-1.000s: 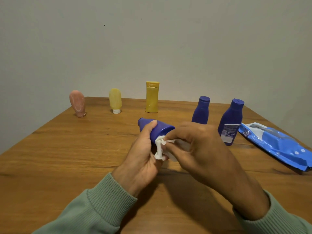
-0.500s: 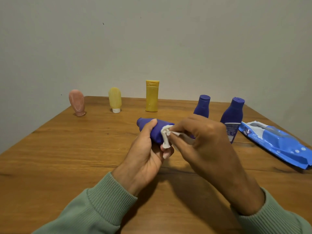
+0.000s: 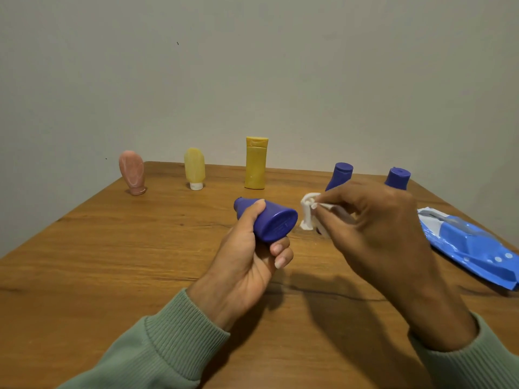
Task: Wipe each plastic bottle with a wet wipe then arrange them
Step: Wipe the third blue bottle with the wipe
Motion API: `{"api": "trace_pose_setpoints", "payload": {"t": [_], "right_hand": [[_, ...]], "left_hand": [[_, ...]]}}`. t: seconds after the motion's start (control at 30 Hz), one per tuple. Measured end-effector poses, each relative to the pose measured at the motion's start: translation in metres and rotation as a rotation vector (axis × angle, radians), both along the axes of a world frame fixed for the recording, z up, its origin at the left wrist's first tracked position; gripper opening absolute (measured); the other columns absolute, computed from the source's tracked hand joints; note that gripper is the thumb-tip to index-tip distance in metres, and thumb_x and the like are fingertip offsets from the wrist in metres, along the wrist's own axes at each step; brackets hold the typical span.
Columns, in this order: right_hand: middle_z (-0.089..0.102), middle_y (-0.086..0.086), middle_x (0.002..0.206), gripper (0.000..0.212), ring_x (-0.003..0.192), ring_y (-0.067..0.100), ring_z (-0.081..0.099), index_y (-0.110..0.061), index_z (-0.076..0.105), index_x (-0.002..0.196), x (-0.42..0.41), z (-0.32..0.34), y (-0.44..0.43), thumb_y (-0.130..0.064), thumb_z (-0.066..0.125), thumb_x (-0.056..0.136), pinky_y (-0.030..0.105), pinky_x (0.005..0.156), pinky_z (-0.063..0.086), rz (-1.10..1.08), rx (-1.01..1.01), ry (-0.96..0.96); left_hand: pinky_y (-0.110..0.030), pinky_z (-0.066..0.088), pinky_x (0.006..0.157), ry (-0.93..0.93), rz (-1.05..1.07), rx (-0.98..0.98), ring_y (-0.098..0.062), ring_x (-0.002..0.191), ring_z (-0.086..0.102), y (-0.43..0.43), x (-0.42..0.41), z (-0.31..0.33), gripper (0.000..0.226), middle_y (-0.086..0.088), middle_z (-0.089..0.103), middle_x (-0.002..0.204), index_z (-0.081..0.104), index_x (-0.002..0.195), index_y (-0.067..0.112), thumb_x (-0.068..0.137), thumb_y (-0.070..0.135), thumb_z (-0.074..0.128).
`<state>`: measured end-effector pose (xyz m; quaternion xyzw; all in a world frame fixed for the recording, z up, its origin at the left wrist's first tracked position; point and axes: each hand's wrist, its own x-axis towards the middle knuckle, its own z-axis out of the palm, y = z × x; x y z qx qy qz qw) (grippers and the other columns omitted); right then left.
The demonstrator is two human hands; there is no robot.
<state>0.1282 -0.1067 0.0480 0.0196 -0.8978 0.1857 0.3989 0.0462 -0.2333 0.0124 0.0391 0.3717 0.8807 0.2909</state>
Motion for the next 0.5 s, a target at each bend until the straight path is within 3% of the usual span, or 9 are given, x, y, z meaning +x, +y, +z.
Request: {"api": "trace_pose_setpoints", "payload": {"t": [0.1, 0.23, 0.3, 0.5], "right_hand": [[0.055, -0.016, 0.080, 0.020, 0.072, -0.009, 0.052, -0.015, 0.071, 0.092, 0.005, 0.006, 0.001, -0.024, 0.064, 0.076, 0.001, 0.079, 0.040, 0.019, -0.006, 0.031], [0.060, -0.014, 0.082, 0.014, 0.073, -0.005, 0.055, -0.017, 0.072, 0.092, 0.004, 0.003, -0.008, -0.019, 0.070, 0.078, 0.003, 0.076, 0.043, 0.065, 0.026, -0.035], [0.065, -0.009, 0.084, 0.015, 0.073, -0.001, 0.057, -0.016, 0.071, 0.092, 0.002, -0.002, -0.014, -0.021, 0.068, 0.078, 0.008, 0.064, 0.047, 0.080, 0.029, -0.071], [0.064, -0.006, 0.087, 0.027, 0.076, 0.012, 0.060, -0.020, 0.068, 0.092, 0.001, -0.013, -0.032, -0.037, 0.049, 0.081, 0.031, 0.064, 0.054, 0.189, 0.074, -0.077]], "left_hand": [[-0.020, 0.034, 0.033, -0.014, -0.003, -0.005, -0.013, 0.038, 0.038, 0.000, 0.001, 0.000, 0.030, -0.008, 0.042, 0.065, 0.042, 0.117, 0.009, 0.097, 0.029, 0.052], [-0.020, 0.035, 0.033, -0.002, -0.021, -0.011, -0.012, 0.040, 0.040, -0.001, 0.002, -0.001, 0.030, -0.008, 0.047, 0.058, 0.045, 0.116, 0.006, 0.098, 0.030, 0.050], [-0.021, 0.035, 0.034, 0.006, -0.030, -0.015, -0.012, 0.041, 0.041, -0.002, 0.002, -0.001, 0.028, -0.009, 0.050, 0.061, 0.048, 0.110, 0.004, 0.098, 0.030, 0.049], [-0.029, 0.054, 0.043, -0.149, -0.155, 0.069, -0.020, 0.055, 0.064, -0.005, -0.002, -0.003, 0.039, -0.013, 0.064, 0.069, 0.054, 0.111, 0.001, 0.089, 0.032, 0.064]]}}
